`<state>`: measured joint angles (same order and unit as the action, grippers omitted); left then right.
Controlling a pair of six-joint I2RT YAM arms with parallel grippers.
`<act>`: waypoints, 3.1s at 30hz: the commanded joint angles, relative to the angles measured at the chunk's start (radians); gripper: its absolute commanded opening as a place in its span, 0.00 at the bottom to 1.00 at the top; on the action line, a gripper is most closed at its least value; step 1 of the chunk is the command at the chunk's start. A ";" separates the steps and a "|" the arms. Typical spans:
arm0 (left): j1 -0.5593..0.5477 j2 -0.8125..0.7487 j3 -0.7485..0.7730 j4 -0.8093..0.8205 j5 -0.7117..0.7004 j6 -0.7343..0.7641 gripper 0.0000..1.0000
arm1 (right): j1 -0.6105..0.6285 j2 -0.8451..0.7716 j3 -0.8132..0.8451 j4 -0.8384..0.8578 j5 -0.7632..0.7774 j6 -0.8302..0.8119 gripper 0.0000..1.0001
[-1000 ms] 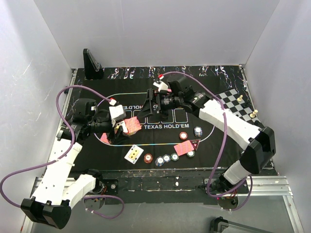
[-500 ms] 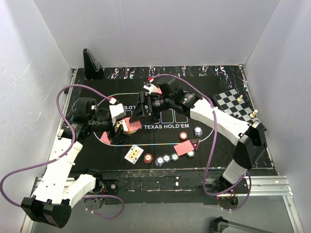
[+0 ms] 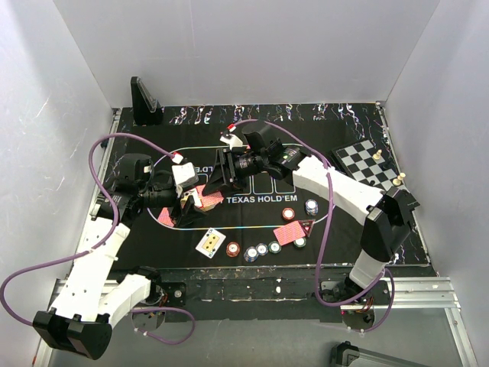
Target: Distribute texas hold em gaming equipment
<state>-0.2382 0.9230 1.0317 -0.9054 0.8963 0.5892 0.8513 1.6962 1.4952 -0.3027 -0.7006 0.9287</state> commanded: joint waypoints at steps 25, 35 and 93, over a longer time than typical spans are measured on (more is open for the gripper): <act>-0.004 -0.050 0.030 0.049 0.018 -0.015 0.00 | -0.070 -0.107 -0.096 0.011 -0.004 -0.018 0.07; -0.003 -0.053 0.025 0.049 0.021 -0.020 0.00 | -0.096 -0.148 -0.119 0.004 -0.013 -0.021 0.06; -0.003 -0.108 0.037 -0.016 0.020 -0.071 0.00 | 0.009 0.865 0.701 0.182 -0.105 0.055 0.31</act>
<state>-0.2390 0.8352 1.0420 -0.9340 0.8803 0.5304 0.8631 2.5549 2.1208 -0.1818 -0.7990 0.9615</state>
